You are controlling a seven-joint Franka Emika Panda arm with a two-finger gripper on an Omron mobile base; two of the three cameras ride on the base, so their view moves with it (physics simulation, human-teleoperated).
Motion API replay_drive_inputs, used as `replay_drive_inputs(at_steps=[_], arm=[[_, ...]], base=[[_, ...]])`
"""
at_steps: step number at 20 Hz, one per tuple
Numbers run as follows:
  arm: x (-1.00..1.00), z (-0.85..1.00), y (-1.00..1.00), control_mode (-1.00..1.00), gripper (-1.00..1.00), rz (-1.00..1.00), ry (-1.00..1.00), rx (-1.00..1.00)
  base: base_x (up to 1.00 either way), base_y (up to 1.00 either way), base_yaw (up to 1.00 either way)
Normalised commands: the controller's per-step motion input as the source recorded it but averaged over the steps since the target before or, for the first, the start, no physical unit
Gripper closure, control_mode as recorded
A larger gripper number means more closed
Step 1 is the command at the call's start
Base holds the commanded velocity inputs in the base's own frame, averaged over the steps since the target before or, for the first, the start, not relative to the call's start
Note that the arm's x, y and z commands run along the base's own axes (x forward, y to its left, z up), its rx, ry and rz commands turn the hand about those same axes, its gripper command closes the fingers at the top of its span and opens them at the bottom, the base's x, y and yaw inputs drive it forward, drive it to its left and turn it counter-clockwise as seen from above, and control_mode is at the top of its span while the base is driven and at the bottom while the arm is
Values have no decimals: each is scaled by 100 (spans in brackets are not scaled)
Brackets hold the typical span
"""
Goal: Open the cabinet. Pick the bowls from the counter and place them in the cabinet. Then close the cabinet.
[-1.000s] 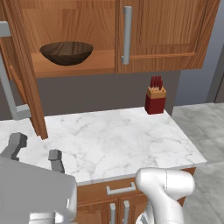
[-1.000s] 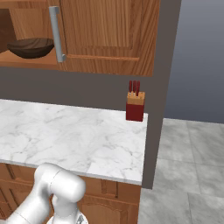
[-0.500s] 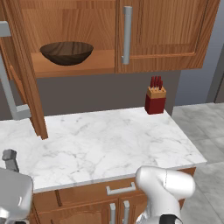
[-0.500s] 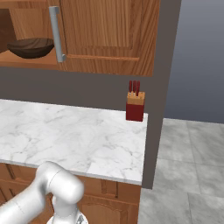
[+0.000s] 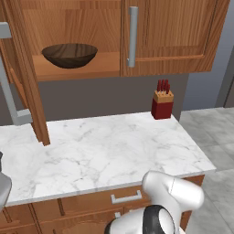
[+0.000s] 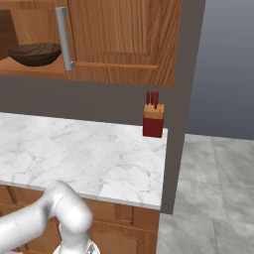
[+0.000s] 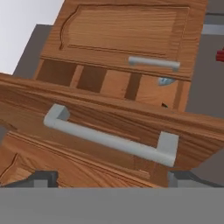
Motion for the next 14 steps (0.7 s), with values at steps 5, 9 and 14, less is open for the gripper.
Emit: replay_drive_inputs(at_steps=[5, 9, 14], arm=[[60, -25, 13, -100, -100, -3, 1, 13], [67, -23, 0, -100, -100, 0, 0, 0], [64, -22, 0, -100, -100, 0, 1, 0]], base=[[0, 0, 0], [0, 0, 0], [0, 0, 0]])
